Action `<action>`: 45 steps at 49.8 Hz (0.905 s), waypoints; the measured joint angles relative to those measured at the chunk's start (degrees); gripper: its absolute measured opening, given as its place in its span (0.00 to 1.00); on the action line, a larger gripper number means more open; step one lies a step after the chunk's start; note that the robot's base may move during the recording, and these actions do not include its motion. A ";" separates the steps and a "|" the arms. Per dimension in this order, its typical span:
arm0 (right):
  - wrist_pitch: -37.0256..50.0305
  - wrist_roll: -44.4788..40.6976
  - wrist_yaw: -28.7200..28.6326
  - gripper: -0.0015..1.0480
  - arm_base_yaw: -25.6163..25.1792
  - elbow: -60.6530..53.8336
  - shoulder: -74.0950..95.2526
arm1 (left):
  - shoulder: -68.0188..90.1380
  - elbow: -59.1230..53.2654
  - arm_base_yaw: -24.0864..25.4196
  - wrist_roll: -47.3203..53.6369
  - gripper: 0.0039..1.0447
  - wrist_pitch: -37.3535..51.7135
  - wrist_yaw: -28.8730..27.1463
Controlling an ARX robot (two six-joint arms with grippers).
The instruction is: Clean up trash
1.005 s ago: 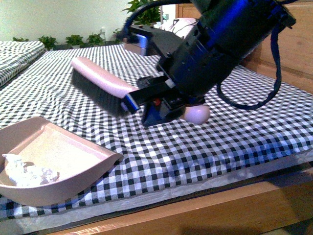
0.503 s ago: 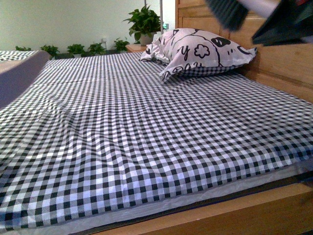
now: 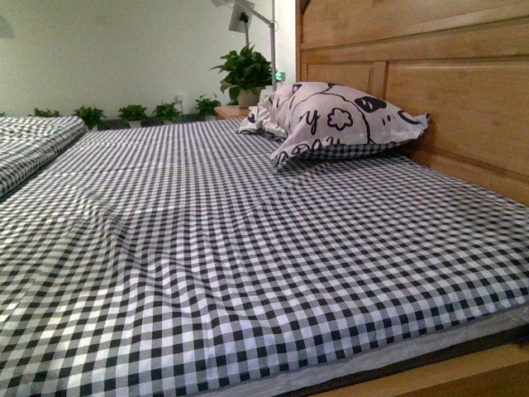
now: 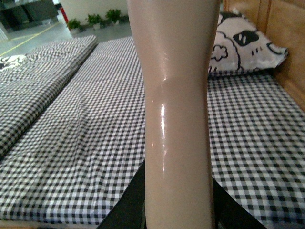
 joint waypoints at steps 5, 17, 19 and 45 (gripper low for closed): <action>1.88 0.26 4.00 0.17 0.39 -1.31 -4.33 | -6.58 -0.02 -3.13 -0.33 0.26 -4.57 -3.17; 4.44 0.39 10.62 0.17 1.38 -4.61 -11.04 | -16.22 -0.52 -9.97 -0.96 0.26 -10.23 -10.75; 4.44 0.55 10.73 0.17 1.07 -4.85 -11.85 | -16.76 -0.70 -11.17 -1.11 0.26 -10.05 -11.78; 2.95 0.57 11.45 0.17 -1.84 -5.03 -13.70 | -17.16 -2.25 -13.75 -1.97 0.26 -9.25 -13.18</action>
